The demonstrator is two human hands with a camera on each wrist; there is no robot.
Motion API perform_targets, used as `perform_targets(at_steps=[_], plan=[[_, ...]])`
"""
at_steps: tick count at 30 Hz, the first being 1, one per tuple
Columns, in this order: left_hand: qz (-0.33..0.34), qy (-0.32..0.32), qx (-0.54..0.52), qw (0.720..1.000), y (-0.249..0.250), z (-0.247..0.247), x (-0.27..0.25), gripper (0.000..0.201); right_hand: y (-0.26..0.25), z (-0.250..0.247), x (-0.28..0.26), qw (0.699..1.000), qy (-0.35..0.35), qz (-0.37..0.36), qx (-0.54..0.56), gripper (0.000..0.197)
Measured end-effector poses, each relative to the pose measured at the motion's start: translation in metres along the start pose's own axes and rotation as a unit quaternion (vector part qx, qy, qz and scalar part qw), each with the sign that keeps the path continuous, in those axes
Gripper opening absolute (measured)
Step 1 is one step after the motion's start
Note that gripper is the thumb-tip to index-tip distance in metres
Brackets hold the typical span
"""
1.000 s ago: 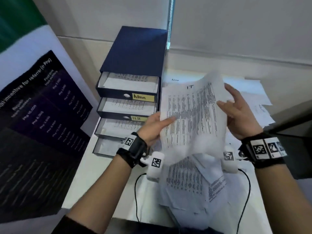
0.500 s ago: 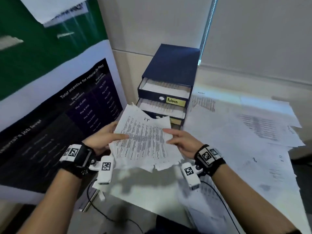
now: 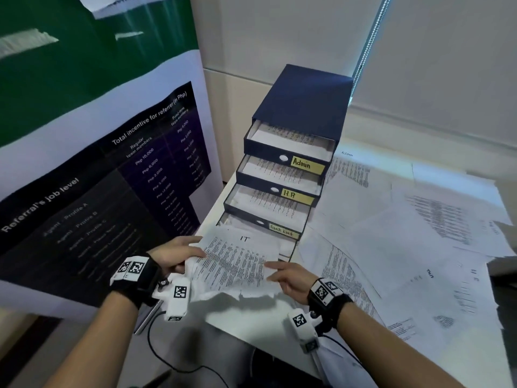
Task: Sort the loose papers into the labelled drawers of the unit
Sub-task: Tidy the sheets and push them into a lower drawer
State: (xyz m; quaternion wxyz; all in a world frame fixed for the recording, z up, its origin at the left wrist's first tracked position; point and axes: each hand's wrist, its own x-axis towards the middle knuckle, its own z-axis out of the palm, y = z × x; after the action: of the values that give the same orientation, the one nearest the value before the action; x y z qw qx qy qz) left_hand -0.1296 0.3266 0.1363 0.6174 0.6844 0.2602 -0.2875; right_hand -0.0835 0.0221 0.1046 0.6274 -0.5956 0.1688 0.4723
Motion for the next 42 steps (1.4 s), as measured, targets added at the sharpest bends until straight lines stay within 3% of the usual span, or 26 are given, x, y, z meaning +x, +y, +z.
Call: perform_targets(at_steps=[3,5,7,12,15,18,20,22,25,29,31,33,36,38,42], plan=[[0.019,-0.018,-0.068,0.997,0.002,-0.002,0.008,0.033,0.005,-0.005,0.005,1.0,-0.005,-0.002,0.003,0.049],[0.025,0.006,-0.073,0.997,-0.001,-0.004,0.02,0.039,0.003,-0.007,0.011,1.0,0.02,-0.021,-0.008,0.055],[0.022,0.033,-0.045,0.998,-0.005,-0.004,0.032,0.053,-0.006,-0.008,0.01,0.997,0.051,-0.043,-0.024,0.054],[-0.005,0.021,0.026,0.999,-0.023,0.001,0.057,0.083,-0.025,-0.024,0.022,0.981,0.164,-0.072,-0.078,0.053],[0.026,0.089,0.067,0.993,-0.02,0.014,0.07,0.056,-0.023,-0.032,0.032,0.983,0.161,-0.068,-0.061,0.036],[0.085,0.181,0.075,0.977,-0.015,0.026,0.084,0.03,-0.016,-0.029,0.027,0.998,0.032,0.002,-0.049,0.032],[0.101,0.228,0.076,0.965,-0.012,0.034,0.093,0.025,-0.013,-0.027,0.025,0.998,-0.02,0.028,-0.058,0.032],[0.117,0.265,0.071,0.954,-0.008,0.042,0.099,0.027,-0.017,-0.026,0.03,0.998,0.005,0.006,-0.062,0.026],[0.113,0.29,0.031,0.95,-0.003,0.049,0.106,0.03,-0.031,-0.033,0.048,0.994,0.097,-0.025,-0.034,0.027],[0.09,0.273,0.012,0.958,-0.009,0.043,0.113,0.043,-0.039,-0.044,0.075,0.988,0.148,-0.044,-0.028,0.035],[0.089,0.25,0.047,0.963,-0.01,0.046,0.115,0.033,-0.039,-0.046,0.084,0.984,0.163,-0.063,-0.03,0.037],[0.094,0.245,0.092,0.96,-0.013,0.051,0.12,0.024,-0.032,-0.044,0.084,0.988,0.132,-0.072,-0.035,0.037],[0.101,0.28,0.107,0.949,-0.01,0.06,0.13,0.022,-0.02,-0.035,0.072,0.999,0.048,-0.02,-0.017,0.026],[0.096,0.299,0.099,0.944,-0.005,0.071,0.136,0.024,-0.018,-0.036,0.075,0.998,0.056,-0.013,0.035,0.026],[0.095,0.214,0.102,0.967,0.008,0.092,0.145,0.04,-0.029,-0.046,0.09,0.992,0.057,-0.04,0.11,0.037]])
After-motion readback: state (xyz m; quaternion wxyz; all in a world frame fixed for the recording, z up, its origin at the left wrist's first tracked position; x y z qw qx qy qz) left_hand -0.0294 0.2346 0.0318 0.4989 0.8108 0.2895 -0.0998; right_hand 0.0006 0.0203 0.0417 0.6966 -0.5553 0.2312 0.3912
